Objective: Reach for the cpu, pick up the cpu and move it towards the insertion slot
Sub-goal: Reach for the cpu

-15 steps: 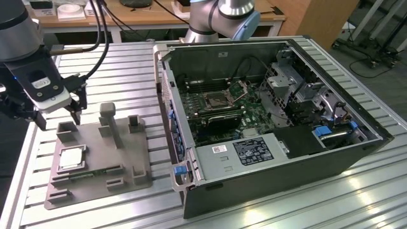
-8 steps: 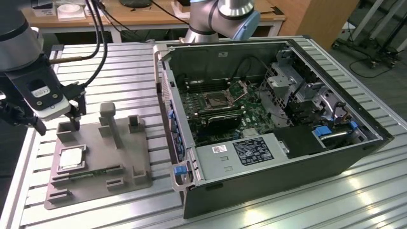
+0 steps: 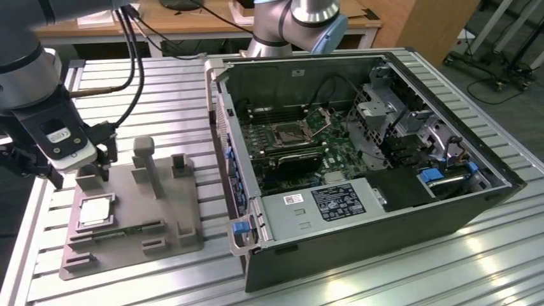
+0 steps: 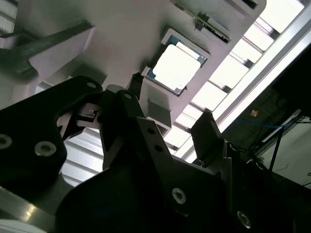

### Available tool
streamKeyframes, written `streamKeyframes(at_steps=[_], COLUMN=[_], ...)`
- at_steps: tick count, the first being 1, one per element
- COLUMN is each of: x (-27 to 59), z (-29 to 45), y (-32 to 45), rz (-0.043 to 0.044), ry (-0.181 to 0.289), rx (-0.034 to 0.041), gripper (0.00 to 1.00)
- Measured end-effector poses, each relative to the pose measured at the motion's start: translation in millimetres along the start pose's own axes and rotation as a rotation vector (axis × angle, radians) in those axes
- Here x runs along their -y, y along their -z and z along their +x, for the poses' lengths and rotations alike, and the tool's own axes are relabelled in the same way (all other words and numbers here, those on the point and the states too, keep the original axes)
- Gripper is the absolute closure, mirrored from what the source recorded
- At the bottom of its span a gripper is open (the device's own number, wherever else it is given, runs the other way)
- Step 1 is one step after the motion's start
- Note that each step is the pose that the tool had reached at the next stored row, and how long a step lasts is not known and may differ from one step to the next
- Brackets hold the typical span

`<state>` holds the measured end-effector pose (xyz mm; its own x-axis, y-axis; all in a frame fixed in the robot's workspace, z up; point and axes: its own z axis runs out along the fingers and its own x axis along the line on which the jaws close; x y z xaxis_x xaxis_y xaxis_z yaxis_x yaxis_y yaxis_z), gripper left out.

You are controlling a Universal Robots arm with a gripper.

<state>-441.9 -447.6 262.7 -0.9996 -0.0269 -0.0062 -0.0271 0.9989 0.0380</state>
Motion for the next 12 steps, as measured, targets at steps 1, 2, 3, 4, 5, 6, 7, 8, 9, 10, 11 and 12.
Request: streamKeyframes(at_steps=[1,2,3,4,5,6,7,8,9,10,11,12], x=[0.4,0.8,1.1,1.5,1.7,1.9,2.0,2.1,2.2,2.3,2.4,2.6], z=[0.3,1.1,2.1,3.1,3.6,4.2,4.7,5.1,5.4,5.8,6.1,6.4], y=[-1.7,-3.4,-5.3,-7.3,-9.1,-11.0,-12.7,-14.5,-16.3,-18.0,-19.9,-21.7], rz=[0.0001,0.0001,0.0001,-0.0001,-0.0001,-0.0001,0.0000,0.0000,0.0000,0.0000,0.0001,0.0000], ry=[0.000,0.000,-0.001,-0.002,-0.002,-0.002,-0.003,-0.003,-0.003,-0.003,-0.004,-0.004], rx=[-0.0001,-0.0002,-0.0001,0.0001,0.0003,0.0003,0.0001,0.0002,0.0002,0.0002,0.0000,0.0002], gripper=[0.33,0.26,0.26,0.26,0.26,0.26,0.26,0.26,0.26,0.26,0.26,0.26])
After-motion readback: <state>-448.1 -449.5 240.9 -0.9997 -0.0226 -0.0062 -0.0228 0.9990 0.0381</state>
